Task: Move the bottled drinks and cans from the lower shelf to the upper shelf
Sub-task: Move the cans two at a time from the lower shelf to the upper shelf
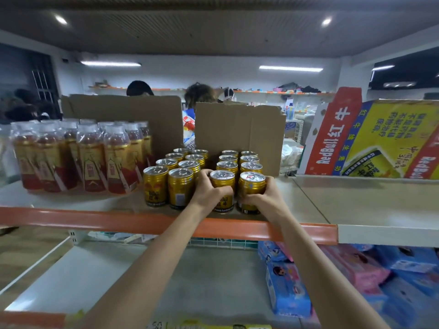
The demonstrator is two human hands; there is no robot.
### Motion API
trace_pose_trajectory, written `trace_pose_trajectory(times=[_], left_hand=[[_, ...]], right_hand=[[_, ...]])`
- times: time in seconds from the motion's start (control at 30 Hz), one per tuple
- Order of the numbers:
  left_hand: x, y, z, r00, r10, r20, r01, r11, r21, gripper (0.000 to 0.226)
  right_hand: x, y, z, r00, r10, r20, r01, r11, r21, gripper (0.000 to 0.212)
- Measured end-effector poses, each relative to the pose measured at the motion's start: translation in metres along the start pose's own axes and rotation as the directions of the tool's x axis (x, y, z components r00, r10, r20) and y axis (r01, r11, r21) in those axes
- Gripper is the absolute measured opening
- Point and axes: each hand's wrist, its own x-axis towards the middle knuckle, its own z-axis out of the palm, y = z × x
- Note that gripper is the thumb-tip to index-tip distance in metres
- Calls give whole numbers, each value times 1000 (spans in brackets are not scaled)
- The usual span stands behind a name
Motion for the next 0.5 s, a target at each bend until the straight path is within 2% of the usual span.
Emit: trace_pose_trajectory(times=[0.1,0.23,0.33,0.43,0.5], left_hand=[[1,-2,0,1000,18,-17,-18,999,33,83],[1,-8,-2,995,100,-22,-96,987,131,72],[1,-12,-5,990,138,-35,-130,977,170,75],[2,-14,-4,983,172,-58,-157,967,199,70],[2,-15,-4,979,192,-65,-175,962,208,67]], right_hand=[[2,7,1,1000,-6,-18,6,1000,-16,56],[2,8,0,998,-59,-36,59,998,7,46],[1,9,1,996,-79,-44,80,997,15,47],[4,14,1,997,-38,-71,38,999,-1,53],[6,17,3,996,-33,-79,31,999,-27,66]])
